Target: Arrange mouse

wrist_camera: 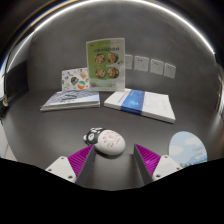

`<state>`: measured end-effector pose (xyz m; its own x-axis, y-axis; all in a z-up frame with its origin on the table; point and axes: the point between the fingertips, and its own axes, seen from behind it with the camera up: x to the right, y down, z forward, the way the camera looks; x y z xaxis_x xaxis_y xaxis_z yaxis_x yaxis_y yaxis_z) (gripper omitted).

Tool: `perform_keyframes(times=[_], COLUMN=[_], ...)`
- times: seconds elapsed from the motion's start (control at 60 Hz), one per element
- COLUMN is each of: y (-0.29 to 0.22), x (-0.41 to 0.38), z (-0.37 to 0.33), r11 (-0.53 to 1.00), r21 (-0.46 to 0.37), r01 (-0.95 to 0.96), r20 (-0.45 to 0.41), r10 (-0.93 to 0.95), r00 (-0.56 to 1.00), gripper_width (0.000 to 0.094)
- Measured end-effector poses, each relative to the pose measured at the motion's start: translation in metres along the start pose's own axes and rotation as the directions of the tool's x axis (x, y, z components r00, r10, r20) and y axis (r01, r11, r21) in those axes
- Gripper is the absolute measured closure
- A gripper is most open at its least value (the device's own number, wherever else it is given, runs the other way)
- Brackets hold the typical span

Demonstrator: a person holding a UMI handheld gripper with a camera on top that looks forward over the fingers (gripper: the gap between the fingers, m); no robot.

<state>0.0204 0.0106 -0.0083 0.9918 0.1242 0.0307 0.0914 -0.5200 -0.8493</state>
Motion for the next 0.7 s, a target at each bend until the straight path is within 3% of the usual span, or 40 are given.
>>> perform_keyframes(times=[0.267, 0.333, 0.533, 0.55, 0.567, 0.6, 0.7], y=[-0.031, -0.035, -0.037, -0.037, -0.037, -0.041, -0.09], x=[0.006, 0.009, 0.01, 0.01, 0.009, 0.005, 0.003], z=[0.057, 0.066, 0.068, 0.067, 0.066, 0.062, 0.037], r11=[0.994, 0.991, 0.988, 0.988, 0.988, 0.989, 0.999], r21=[-0.085, -0.097, -0.104, -0.105, -0.108, -0.105, 0.006], r01=[-0.075, -0.089, -0.114, -0.114, -0.111, -0.104, -0.048], r20=[-0.018, -0.036, -0.069, -0.07, -0.071, -0.064, -0.037], r10=[0.074, 0.086, 0.107, 0.107, 0.104, 0.098, 0.048], r00=[0.997, 0.996, 0.992, 0.992, 0.992, 0.993, 0.998], gripper_width=[0.0111, 0.0379, 0.0486, 0.0442, 0.0506, 0.0506, 0.0523])
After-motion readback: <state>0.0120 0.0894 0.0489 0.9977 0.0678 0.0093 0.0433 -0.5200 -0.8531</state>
